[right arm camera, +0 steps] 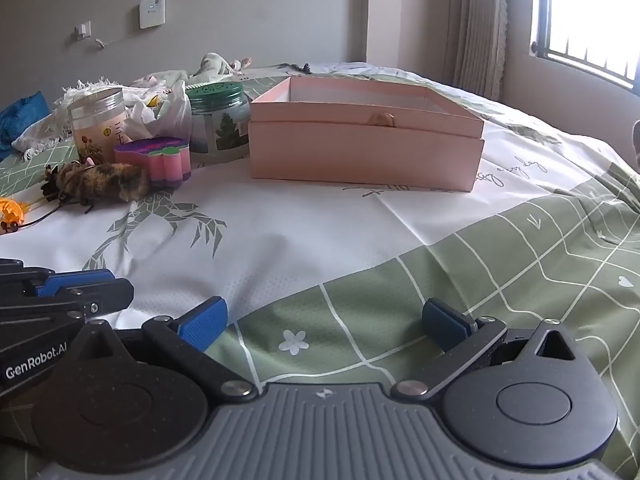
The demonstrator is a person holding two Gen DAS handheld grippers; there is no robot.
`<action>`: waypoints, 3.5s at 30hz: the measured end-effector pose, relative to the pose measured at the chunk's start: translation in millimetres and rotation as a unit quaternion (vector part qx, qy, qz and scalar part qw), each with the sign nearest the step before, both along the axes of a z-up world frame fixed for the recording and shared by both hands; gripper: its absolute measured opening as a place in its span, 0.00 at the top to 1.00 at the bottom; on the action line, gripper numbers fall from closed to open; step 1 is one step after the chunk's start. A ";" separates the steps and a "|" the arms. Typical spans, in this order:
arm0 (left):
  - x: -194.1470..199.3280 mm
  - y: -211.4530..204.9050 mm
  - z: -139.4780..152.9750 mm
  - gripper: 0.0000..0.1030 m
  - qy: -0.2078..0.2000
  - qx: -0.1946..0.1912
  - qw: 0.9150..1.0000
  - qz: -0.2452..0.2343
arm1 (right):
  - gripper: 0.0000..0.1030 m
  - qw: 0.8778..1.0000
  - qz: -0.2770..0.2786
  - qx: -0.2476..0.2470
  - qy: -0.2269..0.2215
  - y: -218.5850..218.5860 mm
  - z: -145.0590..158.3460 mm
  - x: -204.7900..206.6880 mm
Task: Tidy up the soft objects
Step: 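Reach the left gripper to the brown furry toy and grasp it, then carry the brown furry toy with the left gripper and drop it into the pink box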
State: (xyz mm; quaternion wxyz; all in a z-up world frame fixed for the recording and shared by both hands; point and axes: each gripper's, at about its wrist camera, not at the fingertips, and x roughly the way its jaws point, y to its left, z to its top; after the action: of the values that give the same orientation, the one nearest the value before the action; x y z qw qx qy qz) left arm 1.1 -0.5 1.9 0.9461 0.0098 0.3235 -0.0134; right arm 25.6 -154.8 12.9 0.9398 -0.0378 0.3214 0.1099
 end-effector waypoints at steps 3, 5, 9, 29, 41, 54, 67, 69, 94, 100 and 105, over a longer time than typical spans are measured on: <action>0.0 0.5 0.1 0.86 0.000 -0.003 1.000 0.000 | 0.00 1.000 0.000 0.003 0.005 2.8 0.8 0.9; -0.1 1.3 0.1 0.86 0.000 -0.003 1.000 0.000 | 0.00 1.000 -0.001 0.006 0.008 2.6 1.7 1.5; -0.2 1.5 0.3 0.86 -0.001 -0.001 1.000 0.000 | 0.00 1.000 -0.001 0.019 0.009 -7.4 2.8 4.8; 42.5 127.3 69.0 0.85 0.057 -0.170 0.980 0.081 | 0.00 0.983 -0.032 -0.043 0.178 7.3 19.9 49.1; 93.2 244.1 81.5 0.85 0.094 -0.130 0.976 0.145 | 0.00 0.974 -0.054 -0.012 0.220 10.2 25.6 66.0; 114.7 216.3 46.4 0.57 0.118 -0.002 0.984 0.135 | 0.00 0.983 -0.045 -0.042 0.173 16.3 26.0 53.1; 117.9 217.3 31.0 0.57 0.101 -0.047 0.986 0.121 | 0.00 0.985 -0.039 -0.032 0.167 16.7 25.3 51.0; 119.9 216.8 30.0 0.59 0.097 -0.040 0.987 0.118 | 0.00 0.986 -0.035 -0.036 0.161 17.6 25.2 49.8; 79.8 286.0 76.4 0.65 0.042 -0.249 0.955 0.153 | 0.15 0.950 0.285 -0.088 0.086 214.0 95.6 80.0; 80.3 295.8 69.0 0.64 0.045 -0.268 0.947 0.169 | 0.28 0.940 0.309 -0.113 0.087 278.4 75.9 98.1; 78.6 304.6 66.1 0.64 0.043 -0.282 0.941 0.184 | 0.79 0.931 0.309 -0.135 0.142 289.2 65.8 109.4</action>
State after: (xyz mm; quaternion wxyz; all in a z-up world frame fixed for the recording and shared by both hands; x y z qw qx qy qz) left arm 79.8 304.2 68.1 0.8812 -0.3178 0.3430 0.0693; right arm 135.0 134.4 78.7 0.7902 -0.2455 0.4355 0.3545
